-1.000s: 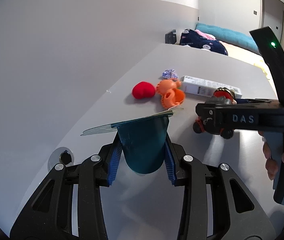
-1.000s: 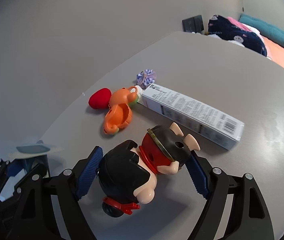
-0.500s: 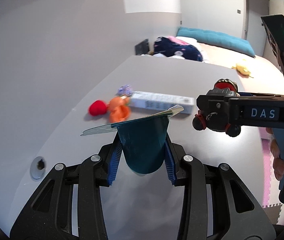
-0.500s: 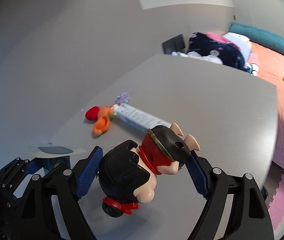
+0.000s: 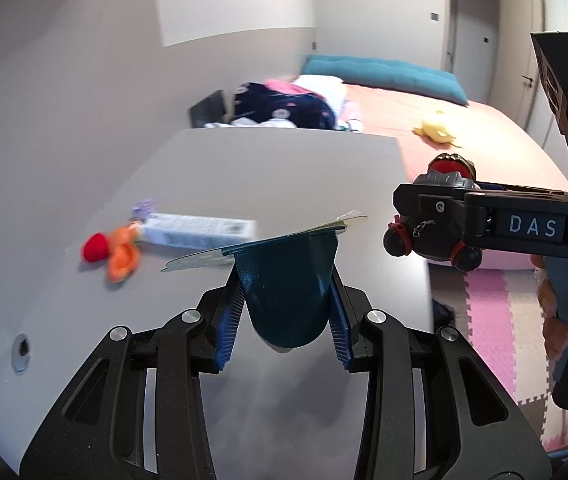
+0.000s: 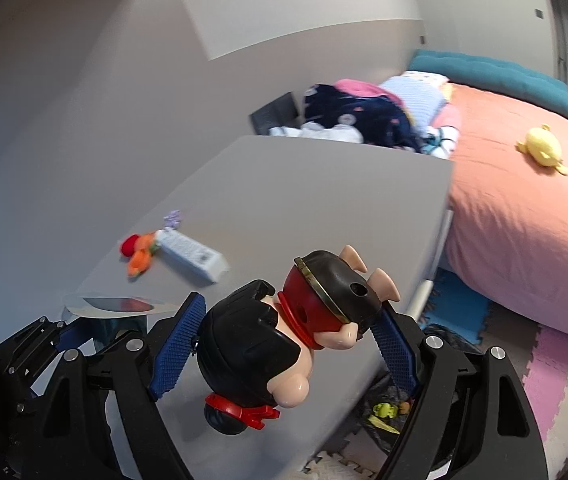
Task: Collect trash
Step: 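Carry the teal toy and doll over the black bin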
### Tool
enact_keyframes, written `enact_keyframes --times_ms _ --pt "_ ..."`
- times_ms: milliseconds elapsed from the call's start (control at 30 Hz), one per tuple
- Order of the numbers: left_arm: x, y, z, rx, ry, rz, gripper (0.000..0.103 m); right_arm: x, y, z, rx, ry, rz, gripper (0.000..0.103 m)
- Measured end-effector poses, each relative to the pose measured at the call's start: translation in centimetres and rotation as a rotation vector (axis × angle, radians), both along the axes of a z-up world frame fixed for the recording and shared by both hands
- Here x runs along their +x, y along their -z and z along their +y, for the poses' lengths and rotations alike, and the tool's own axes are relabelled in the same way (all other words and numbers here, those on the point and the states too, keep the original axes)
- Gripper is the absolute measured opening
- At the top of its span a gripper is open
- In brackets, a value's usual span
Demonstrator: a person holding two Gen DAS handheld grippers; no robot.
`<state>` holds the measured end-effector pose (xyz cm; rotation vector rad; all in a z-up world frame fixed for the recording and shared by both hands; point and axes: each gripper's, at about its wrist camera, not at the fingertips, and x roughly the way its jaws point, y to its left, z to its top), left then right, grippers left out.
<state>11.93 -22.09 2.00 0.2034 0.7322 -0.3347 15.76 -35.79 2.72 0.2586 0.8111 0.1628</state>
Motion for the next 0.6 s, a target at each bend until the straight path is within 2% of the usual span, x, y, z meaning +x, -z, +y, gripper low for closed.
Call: enact_keyframes --times_ms 600 --pt "-0.4 2.0 -15.7 0.013 0.27 0.085 0.039 -4.5 2.3 -16.4 -0.026 0.276 0.048 0.082"
